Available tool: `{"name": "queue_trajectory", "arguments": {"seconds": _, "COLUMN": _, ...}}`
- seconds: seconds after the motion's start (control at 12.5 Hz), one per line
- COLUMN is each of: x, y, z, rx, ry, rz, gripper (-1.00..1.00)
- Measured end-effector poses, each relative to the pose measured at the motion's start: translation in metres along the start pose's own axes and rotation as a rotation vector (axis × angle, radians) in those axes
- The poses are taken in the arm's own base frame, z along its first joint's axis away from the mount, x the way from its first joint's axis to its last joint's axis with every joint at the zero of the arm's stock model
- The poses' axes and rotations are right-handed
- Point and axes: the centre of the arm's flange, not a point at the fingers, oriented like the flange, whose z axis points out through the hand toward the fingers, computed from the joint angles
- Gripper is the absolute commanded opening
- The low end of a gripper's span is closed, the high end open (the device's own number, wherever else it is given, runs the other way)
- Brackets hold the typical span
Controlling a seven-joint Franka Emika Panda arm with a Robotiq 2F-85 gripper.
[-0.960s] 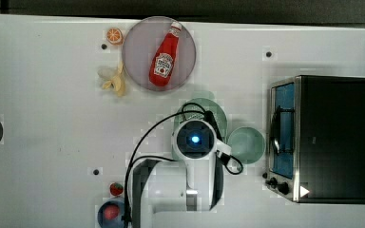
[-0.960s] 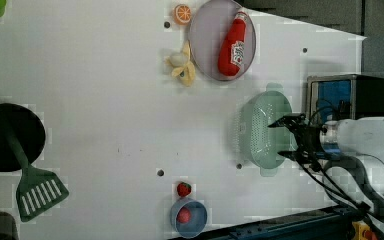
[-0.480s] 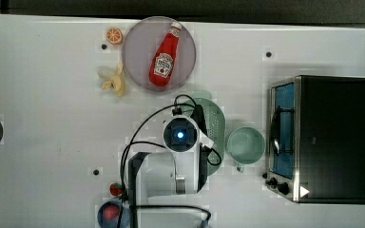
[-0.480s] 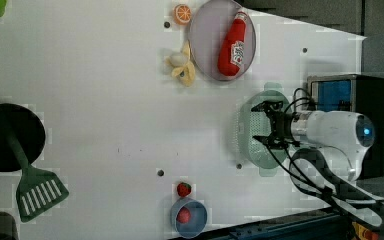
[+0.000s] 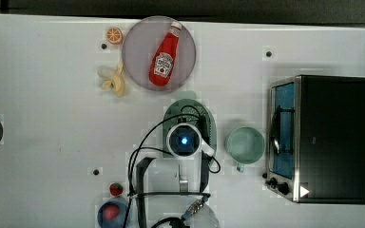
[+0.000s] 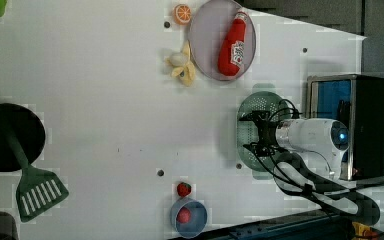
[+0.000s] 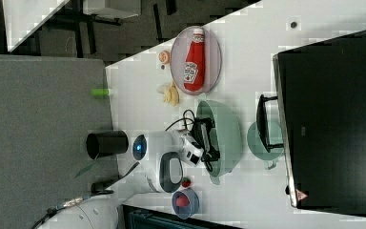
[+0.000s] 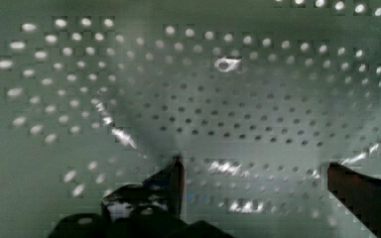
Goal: Drag strainer right to left.
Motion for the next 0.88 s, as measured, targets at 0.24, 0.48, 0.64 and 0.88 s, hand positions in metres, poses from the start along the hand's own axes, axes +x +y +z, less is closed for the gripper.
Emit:
{"name": "queue_trajectory", "arguments": {"seconds": 0.24, "x": -0.02, "y": -0.011, "z": -0.01, "rx": 0.038, "ry": -0.018, "rz": 0.053, "gripper": 1.0}}
{"name": "queue_trajectory", "arguments": {"seconds": 0.48, "x": -0.043, "y": -0.013, "z": -0.011, "rx": 0.035, "ry": -0.015, "rz": 0.039, "gripper": 1.0}}
{"name": "queue_trajectory", "arguments": {"seconds": 0.64, "x": -0.062, "y": -0.019, "z": -0.013, "rx": 0.047, "ry": -0.021, "rz": 0.016, "gripper": 1.0}}
{"name": "queue_trajectory", "arguments": {"seconds": 0.88, "x": -0.095, "y": -0.018, "z": -0.006, "rx": 0.019, "ry": -0.031, "rz": -0.022, "gripper": 1.0}}
